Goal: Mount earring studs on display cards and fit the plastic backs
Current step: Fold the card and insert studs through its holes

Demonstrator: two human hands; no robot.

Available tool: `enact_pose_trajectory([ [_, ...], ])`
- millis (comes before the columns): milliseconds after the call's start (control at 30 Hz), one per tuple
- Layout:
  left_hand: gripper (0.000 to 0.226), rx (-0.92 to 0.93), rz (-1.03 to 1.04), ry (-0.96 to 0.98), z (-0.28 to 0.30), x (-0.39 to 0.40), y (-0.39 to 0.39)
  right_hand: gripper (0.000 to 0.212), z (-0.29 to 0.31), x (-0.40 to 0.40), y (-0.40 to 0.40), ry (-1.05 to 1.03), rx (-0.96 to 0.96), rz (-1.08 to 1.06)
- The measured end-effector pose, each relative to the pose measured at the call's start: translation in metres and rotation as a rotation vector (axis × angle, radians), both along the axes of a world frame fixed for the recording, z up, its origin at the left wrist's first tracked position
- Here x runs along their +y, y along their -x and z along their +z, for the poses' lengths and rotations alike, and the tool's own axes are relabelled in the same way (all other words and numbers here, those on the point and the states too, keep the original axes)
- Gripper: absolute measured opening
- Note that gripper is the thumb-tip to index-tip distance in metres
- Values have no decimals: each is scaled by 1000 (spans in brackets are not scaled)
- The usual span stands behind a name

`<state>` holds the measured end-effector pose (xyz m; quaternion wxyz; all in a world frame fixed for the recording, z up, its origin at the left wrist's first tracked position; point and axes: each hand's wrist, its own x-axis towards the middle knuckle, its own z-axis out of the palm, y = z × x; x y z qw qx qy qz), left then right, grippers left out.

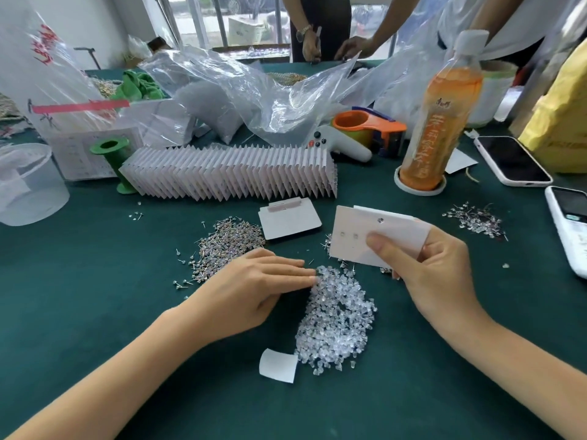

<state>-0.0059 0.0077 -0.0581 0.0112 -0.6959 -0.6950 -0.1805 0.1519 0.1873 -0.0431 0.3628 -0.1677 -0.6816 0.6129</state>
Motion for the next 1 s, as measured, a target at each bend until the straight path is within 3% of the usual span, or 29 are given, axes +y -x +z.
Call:
enact_pose_trajectory([
  [67, 36, -6, 42, -64, 2, -4, 2, 14, -1, -2, 0, -5, 27, -20],
  [300, 29, -18, 191, -112, 2, -4, 3, 16, -13, -14, 0, -6, 11, 34],
  [500, 6, -181, 157, -57, 5, -9, 4, 14, -20, -17, -1, -40, -22, 91],
  [733, 7, -190, 135, -22, 4, -8, 4, 15, -21, -17, 0, -41, -9, 136],
  [833, 10, -278, 168, -58, 3, -6, 3, 15, -22, -18, -1, -55, -2, 135],
  [900, 13, -408, 227, -118, 3, -5, 2, 14, -24, -17, -1, -154, -2, 120],
  [1000, 11, -725, 291, -173, 6, -2, 3, 9, -26, -13, -3, -577, 65, 97],
])
